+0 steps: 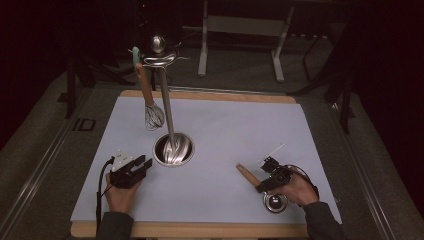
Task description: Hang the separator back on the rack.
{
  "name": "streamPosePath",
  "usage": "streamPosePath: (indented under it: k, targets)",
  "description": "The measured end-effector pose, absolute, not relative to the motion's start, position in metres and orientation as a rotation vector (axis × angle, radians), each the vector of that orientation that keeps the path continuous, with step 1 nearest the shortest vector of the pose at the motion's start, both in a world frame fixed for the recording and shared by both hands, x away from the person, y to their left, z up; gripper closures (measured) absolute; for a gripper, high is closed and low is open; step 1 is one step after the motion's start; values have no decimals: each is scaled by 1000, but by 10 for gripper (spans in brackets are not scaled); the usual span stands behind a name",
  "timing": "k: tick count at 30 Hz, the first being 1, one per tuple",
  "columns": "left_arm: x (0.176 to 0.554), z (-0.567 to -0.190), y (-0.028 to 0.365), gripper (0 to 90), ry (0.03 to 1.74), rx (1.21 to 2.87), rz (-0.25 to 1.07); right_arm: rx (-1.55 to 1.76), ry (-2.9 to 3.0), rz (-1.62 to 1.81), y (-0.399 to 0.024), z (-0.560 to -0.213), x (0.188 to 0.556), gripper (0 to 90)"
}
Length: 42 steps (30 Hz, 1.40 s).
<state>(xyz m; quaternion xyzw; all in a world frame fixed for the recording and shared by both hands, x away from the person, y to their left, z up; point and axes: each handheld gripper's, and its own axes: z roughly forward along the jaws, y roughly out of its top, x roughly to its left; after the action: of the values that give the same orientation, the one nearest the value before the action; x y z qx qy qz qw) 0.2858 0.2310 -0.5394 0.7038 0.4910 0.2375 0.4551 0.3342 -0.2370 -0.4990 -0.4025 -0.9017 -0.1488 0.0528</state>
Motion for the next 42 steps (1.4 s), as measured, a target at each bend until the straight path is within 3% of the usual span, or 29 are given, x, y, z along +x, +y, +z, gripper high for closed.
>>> streamPosePath:
  k: [42]
  targets:
    - [286, -539, 231, 630, 1220, 1734, 593, -1099, -2719, -1128, -202, -473, 346, 707]
